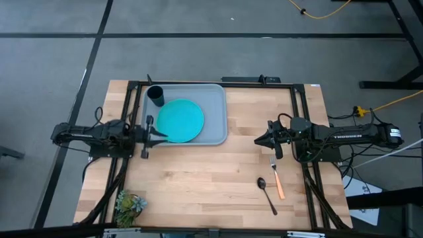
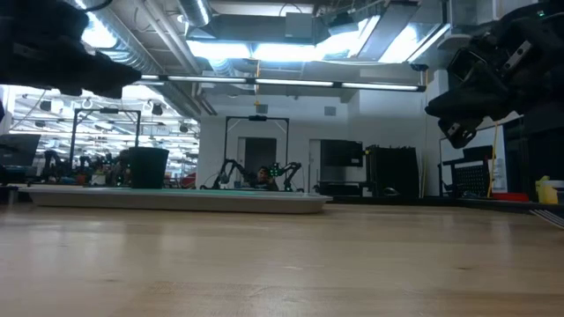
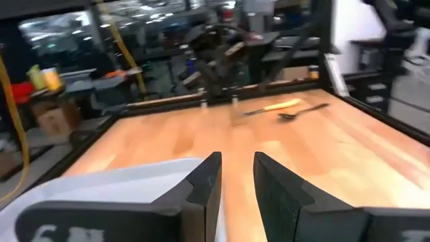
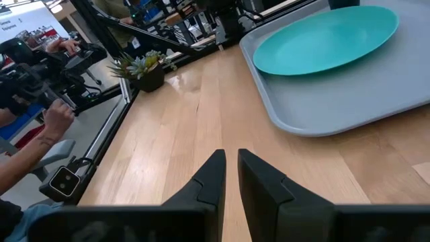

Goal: Pick and place plate/cup/fork/spoon on tray
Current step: Put the yellow fork on the serving tray right beside the light blue plate

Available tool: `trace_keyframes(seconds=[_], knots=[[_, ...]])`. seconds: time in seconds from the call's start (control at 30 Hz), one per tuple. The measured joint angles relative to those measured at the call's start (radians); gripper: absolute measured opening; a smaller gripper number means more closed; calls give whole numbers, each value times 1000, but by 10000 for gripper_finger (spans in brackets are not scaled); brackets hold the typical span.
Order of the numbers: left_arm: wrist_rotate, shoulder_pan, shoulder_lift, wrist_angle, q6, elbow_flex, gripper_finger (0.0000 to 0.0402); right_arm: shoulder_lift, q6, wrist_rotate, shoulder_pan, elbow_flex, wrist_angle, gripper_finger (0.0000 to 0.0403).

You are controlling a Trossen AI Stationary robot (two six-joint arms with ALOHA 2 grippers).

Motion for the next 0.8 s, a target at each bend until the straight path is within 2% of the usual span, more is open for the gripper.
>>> trace_keyframes(seconds=[0.2, 0.8], knots=[[17, 97, 0, 0, -38, 0, 80, 0, 1, 0, 0, 0, 1, 46], [1, 80, 6, 3, -45, 0, 80, 0, 0, 0, 0, 0, 1, 46]])
